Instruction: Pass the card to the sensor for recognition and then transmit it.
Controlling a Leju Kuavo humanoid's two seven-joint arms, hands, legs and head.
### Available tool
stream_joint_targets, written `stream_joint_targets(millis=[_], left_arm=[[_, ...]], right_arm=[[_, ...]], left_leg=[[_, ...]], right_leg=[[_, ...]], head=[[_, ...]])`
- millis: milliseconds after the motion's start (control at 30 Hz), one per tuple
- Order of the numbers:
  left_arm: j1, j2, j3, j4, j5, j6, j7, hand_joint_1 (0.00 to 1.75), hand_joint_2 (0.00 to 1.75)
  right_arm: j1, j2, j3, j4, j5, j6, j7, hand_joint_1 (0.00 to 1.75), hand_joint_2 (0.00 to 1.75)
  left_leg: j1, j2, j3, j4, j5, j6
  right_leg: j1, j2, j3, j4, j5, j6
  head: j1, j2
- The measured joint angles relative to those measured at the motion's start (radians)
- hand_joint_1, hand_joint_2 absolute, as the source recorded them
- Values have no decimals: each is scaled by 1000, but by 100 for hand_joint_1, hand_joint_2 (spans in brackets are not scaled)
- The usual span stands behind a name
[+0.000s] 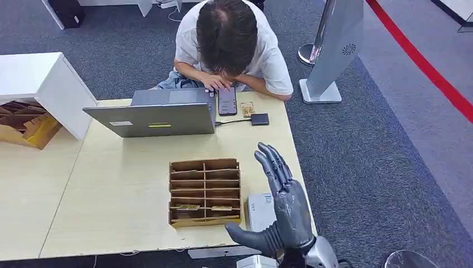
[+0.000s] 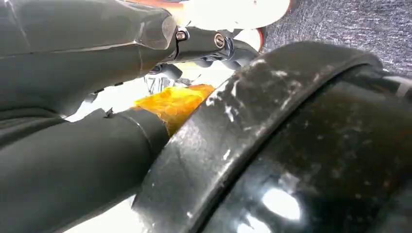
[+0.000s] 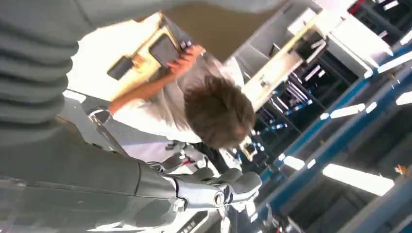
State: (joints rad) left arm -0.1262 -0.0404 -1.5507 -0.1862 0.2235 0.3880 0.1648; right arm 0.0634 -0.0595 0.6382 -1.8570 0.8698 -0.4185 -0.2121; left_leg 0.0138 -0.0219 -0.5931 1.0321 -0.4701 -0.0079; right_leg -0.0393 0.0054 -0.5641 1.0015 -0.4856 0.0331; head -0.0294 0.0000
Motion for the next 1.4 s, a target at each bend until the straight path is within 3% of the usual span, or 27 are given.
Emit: stream_joint_targets(millis=[300,800,1400], left_arm=[[-6,-2,0,0,-14,-5,4,0,0],[-17,-2,0,1,-35,-22,11,0,0],[-24,-2,0,0,-53,-32,18,0,0]], right_arm=[[-23,-4,49,76,64,18,26,0,175],[-91,-6,128,208,220,36,124,0,175],[-113,-6,156,310,268,69,185,0,175]], left_leg=[[0,0,0,0,0,0],[0,0,0,0,0,0],[0,0,0,0,0,0]], right_leg=[[0,0,0,0,0,0],[0,0,0,0,0,0],[0,0,0,0,0,0]], head=[[0,0],[0,0],[0,0]])
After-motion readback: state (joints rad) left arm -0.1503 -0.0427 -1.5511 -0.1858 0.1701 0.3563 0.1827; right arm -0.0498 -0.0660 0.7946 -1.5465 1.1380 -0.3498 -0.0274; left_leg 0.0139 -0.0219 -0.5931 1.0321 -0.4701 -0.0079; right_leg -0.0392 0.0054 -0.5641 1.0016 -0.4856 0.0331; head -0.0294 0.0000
